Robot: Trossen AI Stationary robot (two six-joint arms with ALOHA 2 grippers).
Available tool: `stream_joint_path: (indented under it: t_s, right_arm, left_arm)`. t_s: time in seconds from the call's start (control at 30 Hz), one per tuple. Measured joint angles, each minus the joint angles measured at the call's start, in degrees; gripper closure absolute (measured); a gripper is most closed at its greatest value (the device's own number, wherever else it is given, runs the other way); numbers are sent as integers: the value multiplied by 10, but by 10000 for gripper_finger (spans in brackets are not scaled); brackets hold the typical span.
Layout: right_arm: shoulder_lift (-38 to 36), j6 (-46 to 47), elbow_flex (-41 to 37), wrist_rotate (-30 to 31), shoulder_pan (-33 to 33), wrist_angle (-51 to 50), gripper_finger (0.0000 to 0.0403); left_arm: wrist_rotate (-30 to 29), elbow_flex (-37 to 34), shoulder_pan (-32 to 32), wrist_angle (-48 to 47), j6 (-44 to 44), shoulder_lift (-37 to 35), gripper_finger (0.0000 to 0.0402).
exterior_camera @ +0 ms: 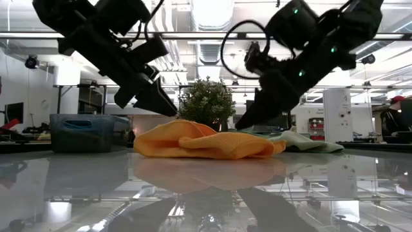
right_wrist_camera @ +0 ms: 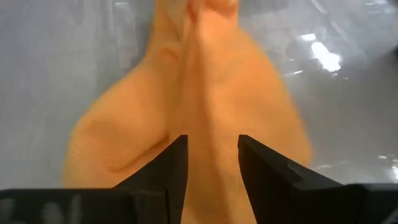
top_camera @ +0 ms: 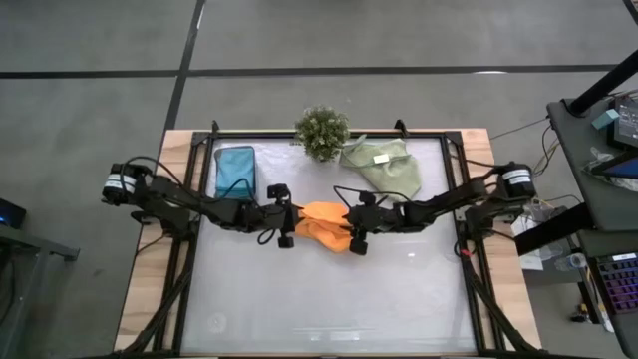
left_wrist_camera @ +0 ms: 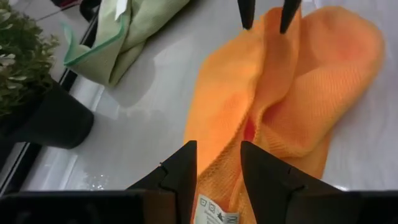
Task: Fold microfiber towels
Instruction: Fold the orange microfiber cloth
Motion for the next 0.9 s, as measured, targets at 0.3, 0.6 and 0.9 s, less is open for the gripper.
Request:
stream_joint_path:
  t_s: [0.3,0.6,0.9]
  right_arm:
    - [97,12,29,89,0,18,273]
    - [96,2,34,88,0,18,344]
    - [94,-13,34,88,1,18,393]
  left_arm:
    - [73,-5,54,-1,49,0,292]
    - [88,-7,71,-45,45,0,292]
    - [138,-6,79,-38,40,23,309]
